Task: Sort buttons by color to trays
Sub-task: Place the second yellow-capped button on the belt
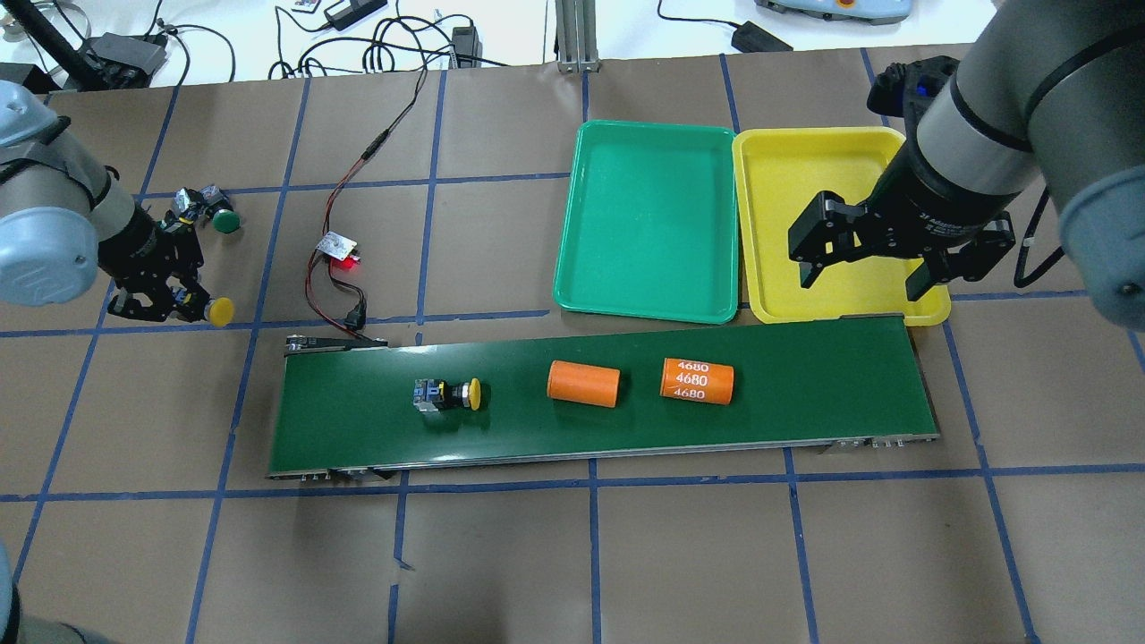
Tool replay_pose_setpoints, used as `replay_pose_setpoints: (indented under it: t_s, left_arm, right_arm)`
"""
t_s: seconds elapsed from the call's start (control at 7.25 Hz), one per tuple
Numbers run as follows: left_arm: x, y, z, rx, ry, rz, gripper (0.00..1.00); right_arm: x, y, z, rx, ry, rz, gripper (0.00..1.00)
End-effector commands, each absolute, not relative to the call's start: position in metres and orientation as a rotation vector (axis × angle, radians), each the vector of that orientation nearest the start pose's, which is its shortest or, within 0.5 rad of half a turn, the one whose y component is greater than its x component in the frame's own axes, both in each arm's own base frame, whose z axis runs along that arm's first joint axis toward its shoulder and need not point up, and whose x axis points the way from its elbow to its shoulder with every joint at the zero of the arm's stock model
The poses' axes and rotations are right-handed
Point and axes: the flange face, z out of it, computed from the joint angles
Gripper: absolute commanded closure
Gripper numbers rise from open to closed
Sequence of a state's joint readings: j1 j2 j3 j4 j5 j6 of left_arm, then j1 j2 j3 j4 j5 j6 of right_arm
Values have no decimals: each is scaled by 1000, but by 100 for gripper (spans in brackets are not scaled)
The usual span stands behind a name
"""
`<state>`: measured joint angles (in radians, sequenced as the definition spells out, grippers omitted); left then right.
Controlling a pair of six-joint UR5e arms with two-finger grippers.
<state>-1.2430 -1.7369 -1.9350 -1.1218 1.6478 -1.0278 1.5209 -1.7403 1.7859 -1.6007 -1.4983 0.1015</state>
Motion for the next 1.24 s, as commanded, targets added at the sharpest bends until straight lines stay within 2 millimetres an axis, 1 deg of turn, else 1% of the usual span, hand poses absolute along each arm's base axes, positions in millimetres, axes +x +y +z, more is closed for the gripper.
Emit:
replay_pose_setpoints:
  t_s: [0.0,0.14,0.28,0.41,0.55,0.69,0.83,0.96,1.1]
  left_arm:
    - [-47,-465,282,-1982,2298,66,100]
    - [-69,-453,284,-2009,2289,66,96]
    - [-79,-445,273,-2043,2284,129,95]
    - [-83,-440,269,-2056,2300,175,94]
    - [-84,-440,269,-2061,2308,186,83]
    - [-85,-439,270,-2056,2313,184,58]
    - [-84,-440,269,-2063,2307,184,23]
    - [-83,-441,270,-2059,2311,166,8]
    - [-83,-442,272,-2066,2311,159,2]
  right_arm:
    - [119,-427,461,239,3065,26,0]
    - [119,-426,459,261,3070,46,0]
    - [120,-425,456,257,3073,67,0]
    - [121,-426,453,259,3069,68,0]
    - [120,-430,449,260,3078,81,0]
    - [120,-433,445,258,3076,91,0]
    - [120,-432,447,255,3074,81,0]
    - [119,-433,445,256,3086,83,0]
    - [119,-434,448,250,3082,53,0]
